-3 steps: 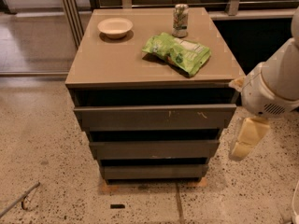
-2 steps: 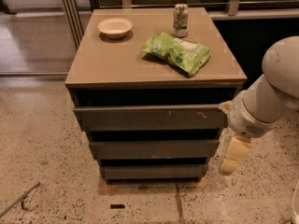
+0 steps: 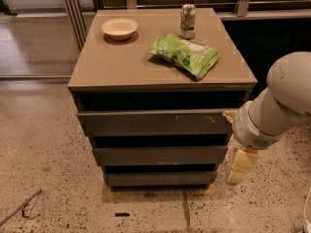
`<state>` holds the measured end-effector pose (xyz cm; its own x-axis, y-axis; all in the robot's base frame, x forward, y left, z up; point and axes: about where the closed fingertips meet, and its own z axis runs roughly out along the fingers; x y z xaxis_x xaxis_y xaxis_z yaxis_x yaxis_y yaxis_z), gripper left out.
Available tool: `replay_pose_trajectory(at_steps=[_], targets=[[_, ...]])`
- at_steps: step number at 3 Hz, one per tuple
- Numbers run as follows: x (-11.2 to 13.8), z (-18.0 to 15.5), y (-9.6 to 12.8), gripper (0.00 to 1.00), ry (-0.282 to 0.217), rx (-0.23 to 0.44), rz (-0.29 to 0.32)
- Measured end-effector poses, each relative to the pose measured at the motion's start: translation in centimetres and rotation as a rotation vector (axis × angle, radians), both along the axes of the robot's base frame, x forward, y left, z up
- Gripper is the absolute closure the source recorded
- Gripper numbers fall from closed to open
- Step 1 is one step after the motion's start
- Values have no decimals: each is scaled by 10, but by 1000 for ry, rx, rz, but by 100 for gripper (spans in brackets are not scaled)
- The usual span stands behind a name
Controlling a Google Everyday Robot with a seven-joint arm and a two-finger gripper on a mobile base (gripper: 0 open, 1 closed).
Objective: Open middle drawer
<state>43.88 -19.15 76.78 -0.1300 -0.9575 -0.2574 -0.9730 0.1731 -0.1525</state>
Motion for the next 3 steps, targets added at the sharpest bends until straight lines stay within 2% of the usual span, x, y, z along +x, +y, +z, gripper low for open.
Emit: replay_pose_trajectory(at_steps=[1, 2, 3], targets=[[10, -53, -3, 0, -59, -24, 75], [31, -113, 0, 0, -95, -32, 111], [52, -170, 6, 0, -95, -34, 125]])
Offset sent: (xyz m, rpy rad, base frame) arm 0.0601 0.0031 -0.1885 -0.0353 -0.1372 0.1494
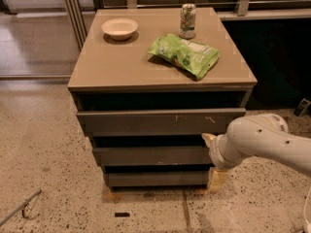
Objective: Open middle drawer
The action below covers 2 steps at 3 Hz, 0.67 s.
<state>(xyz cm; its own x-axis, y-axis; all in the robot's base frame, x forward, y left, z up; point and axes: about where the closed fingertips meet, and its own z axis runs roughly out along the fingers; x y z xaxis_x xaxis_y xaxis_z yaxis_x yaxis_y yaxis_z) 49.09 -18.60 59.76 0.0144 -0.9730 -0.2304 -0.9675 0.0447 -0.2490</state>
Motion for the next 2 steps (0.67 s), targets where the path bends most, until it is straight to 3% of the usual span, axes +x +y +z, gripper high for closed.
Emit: replay_pose_trajectory(at_steps=[1, 2], targets=[[17, -69, 1, 0, 58, -6, -8], [17, -69, 1, 0, 58, -6, -8]])
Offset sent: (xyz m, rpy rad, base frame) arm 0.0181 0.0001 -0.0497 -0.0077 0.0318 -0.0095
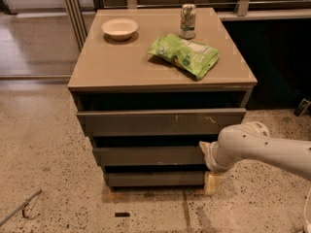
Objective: Open middle drawer
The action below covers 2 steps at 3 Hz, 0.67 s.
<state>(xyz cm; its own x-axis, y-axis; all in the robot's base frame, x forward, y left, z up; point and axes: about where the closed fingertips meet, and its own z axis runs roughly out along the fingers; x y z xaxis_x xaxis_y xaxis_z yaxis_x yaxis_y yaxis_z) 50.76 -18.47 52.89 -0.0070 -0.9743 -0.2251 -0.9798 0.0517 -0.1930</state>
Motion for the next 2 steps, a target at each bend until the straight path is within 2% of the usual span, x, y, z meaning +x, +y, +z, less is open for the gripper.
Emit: replay_pose_trajectory(at_steps=[2], targets=[[6, -41, -6, 0, -33, 13, 40]])
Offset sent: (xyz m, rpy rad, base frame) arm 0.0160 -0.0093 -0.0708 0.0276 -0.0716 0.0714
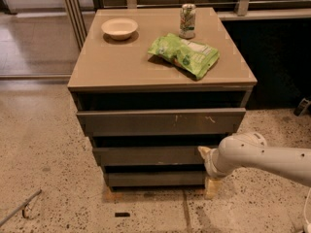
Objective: Open middle drawer
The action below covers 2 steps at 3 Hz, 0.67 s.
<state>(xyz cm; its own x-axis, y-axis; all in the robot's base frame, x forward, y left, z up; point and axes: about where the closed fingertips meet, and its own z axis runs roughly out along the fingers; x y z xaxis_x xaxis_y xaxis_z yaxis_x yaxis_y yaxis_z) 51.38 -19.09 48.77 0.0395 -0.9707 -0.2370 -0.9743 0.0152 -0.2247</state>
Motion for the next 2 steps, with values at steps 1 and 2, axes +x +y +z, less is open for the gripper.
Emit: replay_pose_trajectory(at_steps=[1, 2], targets=[[12, -19, 4, 0, -34, 22, 25], [27, -34, 8, 0, -63, 53, 38]])
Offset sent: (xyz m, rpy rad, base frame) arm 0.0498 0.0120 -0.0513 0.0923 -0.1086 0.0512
